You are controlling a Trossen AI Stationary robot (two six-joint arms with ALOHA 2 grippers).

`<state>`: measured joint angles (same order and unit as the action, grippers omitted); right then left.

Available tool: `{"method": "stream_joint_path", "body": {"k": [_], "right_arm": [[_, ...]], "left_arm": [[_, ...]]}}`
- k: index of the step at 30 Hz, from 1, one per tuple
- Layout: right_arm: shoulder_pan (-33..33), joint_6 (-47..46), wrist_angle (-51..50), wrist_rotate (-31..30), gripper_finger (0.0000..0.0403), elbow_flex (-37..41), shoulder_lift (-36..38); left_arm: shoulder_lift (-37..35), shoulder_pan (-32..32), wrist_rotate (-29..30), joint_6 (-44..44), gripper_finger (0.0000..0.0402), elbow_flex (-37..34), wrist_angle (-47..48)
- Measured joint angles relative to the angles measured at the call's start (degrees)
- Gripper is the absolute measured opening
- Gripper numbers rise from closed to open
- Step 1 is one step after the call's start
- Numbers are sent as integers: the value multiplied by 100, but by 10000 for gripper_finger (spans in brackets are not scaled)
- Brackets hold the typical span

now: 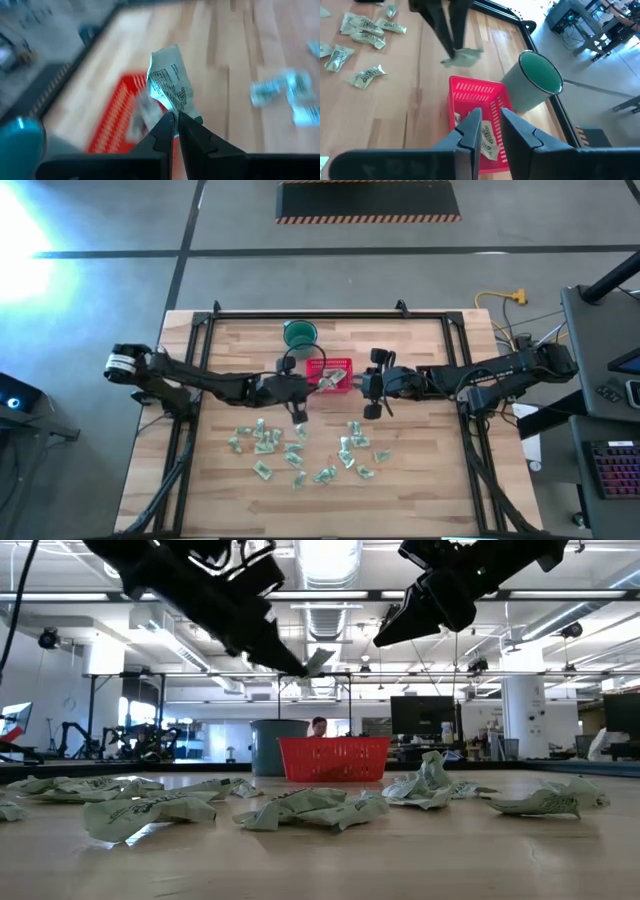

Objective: Pick and place items into bin
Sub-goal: Put the light green stevia packet into the red bin

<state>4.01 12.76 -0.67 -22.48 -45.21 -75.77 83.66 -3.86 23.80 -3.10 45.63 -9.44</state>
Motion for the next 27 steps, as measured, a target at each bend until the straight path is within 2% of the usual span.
{"method": "stream_joint_path", "body": {"k": [4,11,19,22,27], "right_arm": [[0,97,-50,1,59,1,0],[2,91,-80,0,60,2,0],[2,78,-82,0,61,3,0],[2,78,-80,0,60,7,0],[2,76,-82,0,57,7,0]], "left_arm": [[217,202,14,-364,8,87,-324],[570,625,26,-336,8,87,-288],[623,768,17,-327,10,116,-160],[623,767,12,-330,26,131,-91],[623,765,11,-329,79,120,-56]]}}
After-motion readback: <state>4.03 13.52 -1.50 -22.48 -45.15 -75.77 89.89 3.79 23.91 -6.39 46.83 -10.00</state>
